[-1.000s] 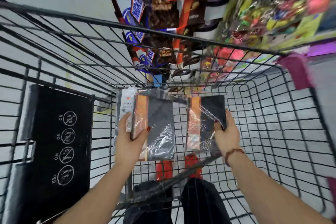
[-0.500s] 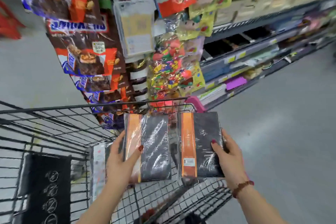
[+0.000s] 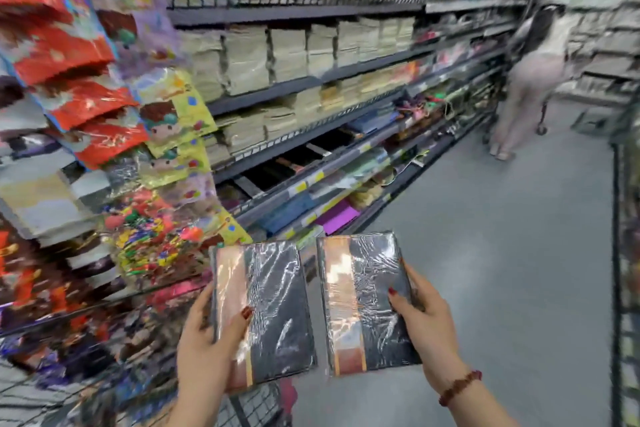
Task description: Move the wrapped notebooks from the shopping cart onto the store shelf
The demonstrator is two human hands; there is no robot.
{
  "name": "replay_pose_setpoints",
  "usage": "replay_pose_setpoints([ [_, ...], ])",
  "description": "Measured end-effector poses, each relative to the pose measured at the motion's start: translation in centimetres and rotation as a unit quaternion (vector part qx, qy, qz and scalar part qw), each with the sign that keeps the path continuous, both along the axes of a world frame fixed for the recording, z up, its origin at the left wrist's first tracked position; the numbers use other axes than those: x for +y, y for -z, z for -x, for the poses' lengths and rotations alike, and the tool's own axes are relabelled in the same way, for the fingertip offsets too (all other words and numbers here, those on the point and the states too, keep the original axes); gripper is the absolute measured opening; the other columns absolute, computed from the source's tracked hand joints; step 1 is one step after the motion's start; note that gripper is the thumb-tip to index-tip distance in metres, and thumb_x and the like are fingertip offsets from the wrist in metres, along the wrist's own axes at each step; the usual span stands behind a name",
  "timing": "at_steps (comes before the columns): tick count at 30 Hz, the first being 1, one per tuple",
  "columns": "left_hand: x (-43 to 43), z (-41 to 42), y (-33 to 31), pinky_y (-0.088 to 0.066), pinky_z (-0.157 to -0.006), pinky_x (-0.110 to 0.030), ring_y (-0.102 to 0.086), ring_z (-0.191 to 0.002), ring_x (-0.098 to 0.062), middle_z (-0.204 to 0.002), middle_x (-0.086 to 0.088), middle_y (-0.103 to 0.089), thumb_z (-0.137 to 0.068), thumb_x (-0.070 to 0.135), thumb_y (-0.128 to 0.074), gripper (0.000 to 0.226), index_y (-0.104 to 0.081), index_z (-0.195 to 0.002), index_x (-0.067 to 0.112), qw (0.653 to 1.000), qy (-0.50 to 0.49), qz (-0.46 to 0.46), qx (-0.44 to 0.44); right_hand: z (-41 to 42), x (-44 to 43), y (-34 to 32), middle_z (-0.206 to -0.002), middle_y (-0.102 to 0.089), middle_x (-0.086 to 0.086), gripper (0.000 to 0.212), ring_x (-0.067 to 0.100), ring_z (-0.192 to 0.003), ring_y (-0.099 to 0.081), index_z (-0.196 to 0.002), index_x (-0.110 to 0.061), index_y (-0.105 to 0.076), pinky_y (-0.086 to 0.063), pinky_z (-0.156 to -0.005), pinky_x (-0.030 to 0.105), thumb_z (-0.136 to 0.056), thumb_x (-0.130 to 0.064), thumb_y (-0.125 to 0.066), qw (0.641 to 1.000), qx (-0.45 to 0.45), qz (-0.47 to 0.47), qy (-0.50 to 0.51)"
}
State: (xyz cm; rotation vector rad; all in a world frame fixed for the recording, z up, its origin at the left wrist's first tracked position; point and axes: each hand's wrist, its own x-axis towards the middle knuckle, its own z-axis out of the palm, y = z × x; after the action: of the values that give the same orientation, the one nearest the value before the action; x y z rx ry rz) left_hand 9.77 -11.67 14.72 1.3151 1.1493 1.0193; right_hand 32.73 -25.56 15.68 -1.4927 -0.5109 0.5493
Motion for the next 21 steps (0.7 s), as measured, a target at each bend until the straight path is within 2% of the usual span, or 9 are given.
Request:
replay_pose_setpoints([
  [3, -1.6, -4.1, 0.2, -0.051, -0.076, -0.033, -0.064, -0.102, -0.027, -0.124, -0.002, -0.062, -0.072, 0.024, -0.081, 0.064, -0.049, -0.121, 0.049, 1.000, 0.016, 0.000, -0.009, -3.8, -2.6, -1.1, -0.106, -0.071, -0.003, 0.046, 0.005, -0.087, -0.068, -0.122, -0.021, -0.059, -0.054, -0.076, 0.015, -0.085, 0.008, -0.058, 1.000, 0.009, -0.017, 0.015],
  [6, -2.4, -7.7, -0.4, -0.051, -0.084, -0.034, -0.061, -0.110, -0.027, -0.130, 0.002, -0.058, -0.065, 0.029, -0.085, 0.069, -0.052, -0.122, 0.047, 1.000, 0.023, -0.011, -0.003, -7.0, -4.2, -2.1, -0.096, -0.072, -0.008, 0.046, 0.000, -0.075, -0.068, -0.110, -0.028, -0.063, -0.052, -0.064, 0.012, -0.085, 0.010, -0.056, 0.999, 0.014, -0.029, 0.032],
  [8, -2.4, -10.0, -1.0, -0.051, -0.086, -0.036, -0.064, -0.101, -0.022, -0.128, 0.006, -0.058, -0.060, 0.031, -0.087, 0.072, -0.054, -0.123, 0.042, 1.000, 0.024, -0.018, -0.002, -9.3, -4.6, -2.3, -0.094, -0.073, -0.007, 0.048, 0.002, -0.075, -0.068, -0.106, -0.032, -0.064, -0.053, -0.063, 0.013, -0.085, 0.011, -0.056, 0.998, 0.018, -0.032, 0.041],
  [11, -1.3, -13.3, -0.8, -0.054, -0.064, -0.028, -0.067, -0.077, -0.018, -0.117, -0.001, -0.066, -0.068, 0.017, -0.084, 0.063, -0.054, -0.119, 0.041, 0.999, 0.036, -0.024, -0.014, -12.6, -4.5, -2.3, -0.094, -0.074, -0.006, 0.048, 0.007, -0.079, -0.070, -0.103, -0.036, -0.065, -0.053, -0.063, 0.016, -0.086, 0.008, -0.055, 0.998, 0.019, -0.026, 0.051],
  [12, -0.7, -14.5, -0.8, -0.054, -0.061, -0.026, -0.067, -0.075, -0.019, -0.116, -0.003, -0.066, -0.073, 0.013, -0.080, 0.059, -0.054, -0.117, 0.043, 0.999, 0.045, -0.025, -0.015, -13.8, -4.2, -2.3, -0.093, -0.074, -0.006, 0.047, 0.009, -0.080, -0.070, -0.104, -0.036, -0.065, -0.053, -0.063, 0.016, -0.086, 0.007, -0.056, 0.998, 0.019, -0.024, 0.053],
  [15, 1.7, -18.4, -0.2, -0.054, -0.070, -0.030, -0.069, -0.092, -0.024, -0.126, -0.001, -0.062, -0.076, 0.016, -0.077, 0.059, -0.054, -0.120, 0.048, 0.997, 0.065, -0.025, -0.019, -17.6, -2.6, -2.2, -0.091, -0.074, -0.005, 0.047, 0.011, -0.077, -0.070, -0.102, -0.038, -0.064, -0.053, -0.060, 0.018, -0.087, 0.006, -0.056, 0.998, 0.026, -0.026, 0.060],
  [18, 4.4, -22.5, 0.1, -0.053, -0.076, -0.032, -0.064, -0.103, -0.026, -0.132, 0.001, -0.057, -0.076, 0.015, -0.077, 0.061, -0.053, -0.126, 0.041, 0.997, 0.069, -0.031, -0.024, -21.7, 0.4, -2.1, -0.088, -0.074, -0.004, 0.046, 0.008, -0.072, -0.069, -0.101, -0.034, -0.065, -0.052, -0.058, 0.017, -0.086, 0.008, -0.056, 0.998, 0.012, -0.018, 0.057],
  [21, 7.4, -26.6, 0.2, -0.054, -0.072, -0.032, -0.068, -0.093, -0.022, -0.125, -0.002, -0.062, -0.077, 0.010, -0.075, 0.061, -0.054, -0.124, 0.042, 0.997, 0.068, -0.022, -0.041, -25.9, 4.1, -2.2, -0.089, -0.072, 0.000, 0.041, 0.005, -0.069, -0.069, -0.107, -0.026, -0.063, -0.051, -0.057, 0.015, -0.085, 0.008, -0.057, 0.999, 0.008, -0.013, 0.048],
])
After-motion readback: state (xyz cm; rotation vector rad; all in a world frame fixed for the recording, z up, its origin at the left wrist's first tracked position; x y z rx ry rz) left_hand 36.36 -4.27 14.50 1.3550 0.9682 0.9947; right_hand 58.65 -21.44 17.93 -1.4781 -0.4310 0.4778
